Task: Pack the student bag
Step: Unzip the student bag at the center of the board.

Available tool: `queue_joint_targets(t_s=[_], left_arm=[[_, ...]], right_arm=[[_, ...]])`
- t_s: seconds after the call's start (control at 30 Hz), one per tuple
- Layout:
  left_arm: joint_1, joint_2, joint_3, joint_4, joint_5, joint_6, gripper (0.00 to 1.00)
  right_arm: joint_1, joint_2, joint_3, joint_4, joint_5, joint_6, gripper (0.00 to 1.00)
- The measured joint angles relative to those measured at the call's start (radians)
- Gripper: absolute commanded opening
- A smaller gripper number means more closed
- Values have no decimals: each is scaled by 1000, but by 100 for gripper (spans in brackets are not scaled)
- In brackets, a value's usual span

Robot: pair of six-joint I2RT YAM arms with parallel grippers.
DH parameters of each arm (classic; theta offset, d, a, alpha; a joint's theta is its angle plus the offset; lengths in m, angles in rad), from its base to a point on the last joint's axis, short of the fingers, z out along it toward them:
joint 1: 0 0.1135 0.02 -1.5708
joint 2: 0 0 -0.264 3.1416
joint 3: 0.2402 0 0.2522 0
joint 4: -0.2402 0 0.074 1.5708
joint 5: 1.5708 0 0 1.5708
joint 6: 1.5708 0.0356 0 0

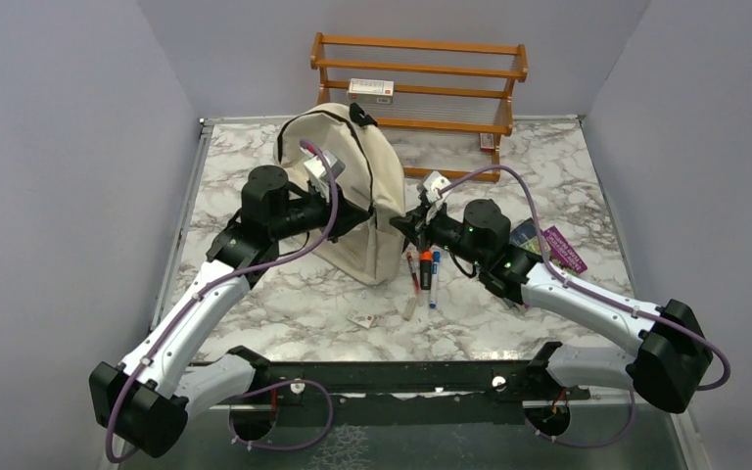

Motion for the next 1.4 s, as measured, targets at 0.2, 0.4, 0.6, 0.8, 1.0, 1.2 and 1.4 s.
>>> queue_joint_targets(t_s=[0.2,0.4,0.6,0.8,1.0,1.2,1.4], left_arm=[[0,-43,-32,-5,16,14,26],[0,-101,-74,-11,18,19,53],[0,-142,-106,-11,2,17,67],[0,-144,-110,17,-31,-3,82],[0,-105,-110,73,-44,-34,79],[1,-40,-110,99,-45,-56,51],[1,-22,-109,116,-44,-60,41]], right_arm=[[0,0,4,-1,-27,-97,0],[0,4,35,-6,-37,-130,0],[0,6,37,-4,-58,-134,1],[0,7,37,-3,-80,-134,0],[0,9,37,0,-100,-134,0],[0,9,37,0,-105,-134,0],[0,9,37,0,-105,-134,1]])
